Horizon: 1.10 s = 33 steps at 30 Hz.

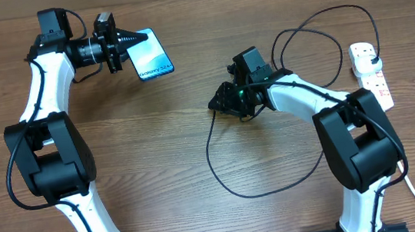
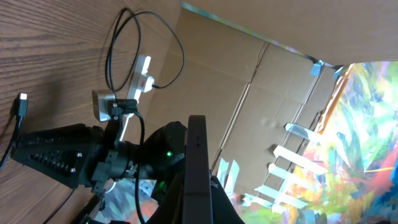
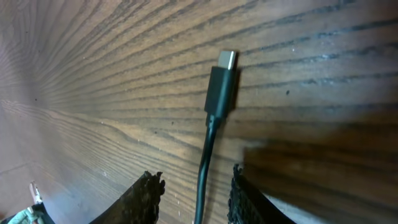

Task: Plug charger to phone and switch on socket
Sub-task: 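Lower the right gripper to the black USB-C cable end and grasp it, then lift the cable plug with the right gripper toward the phone's bottom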

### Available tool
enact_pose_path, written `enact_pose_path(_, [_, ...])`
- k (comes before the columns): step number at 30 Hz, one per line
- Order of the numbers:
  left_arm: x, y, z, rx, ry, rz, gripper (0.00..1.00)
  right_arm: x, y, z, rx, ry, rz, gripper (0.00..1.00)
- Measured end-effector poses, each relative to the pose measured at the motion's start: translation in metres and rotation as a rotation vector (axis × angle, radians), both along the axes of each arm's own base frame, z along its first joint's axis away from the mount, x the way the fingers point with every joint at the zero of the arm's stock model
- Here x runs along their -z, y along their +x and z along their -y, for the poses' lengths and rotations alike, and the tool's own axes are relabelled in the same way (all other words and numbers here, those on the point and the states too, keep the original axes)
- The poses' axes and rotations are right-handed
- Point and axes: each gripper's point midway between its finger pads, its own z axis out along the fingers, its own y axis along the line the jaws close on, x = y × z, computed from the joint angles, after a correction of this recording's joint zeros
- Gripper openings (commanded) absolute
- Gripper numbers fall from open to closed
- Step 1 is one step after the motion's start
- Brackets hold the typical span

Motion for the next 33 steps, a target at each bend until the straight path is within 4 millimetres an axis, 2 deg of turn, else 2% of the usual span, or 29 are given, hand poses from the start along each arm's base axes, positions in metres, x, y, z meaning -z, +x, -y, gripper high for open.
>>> enact_pose_path(16, [0.0, 0.0, 0.0, 0.0, 0.001, 0.0, 0.04, 0.005, 0.011, -0.009, 0.045, 0.054, -0.007, 0.37])
enact_pose_path(21, [0.0, -0.001, 0.003, 0.006, 0.002, 0.0, 0.04, 0.008, 0.014, -0.012, 0.046, 0.065, -0.012, 0.32])
enact_pose_path(25, [0.001, -0.001, 0.006, 0.01, 0.004, 0.0, 0.04, 0.009, 0.015, -0.015, 0.047, 0.078, -0.021, 0.24])
enact_pose_path(29, [0.001, -0.001, 0.006, 0.011, 0.005, 0.002, 0.04, 0.013, 0.015, -0.014, 0.056, 0.078, -0.036, 0.05])
enact_pose_path(33, [0.001, -0.001, 0.006, 0.012, 0.006, 0.01, 0.04, 0.016, 0.014, -0.013, 0.056, 0.074, -0.045, 0.04])
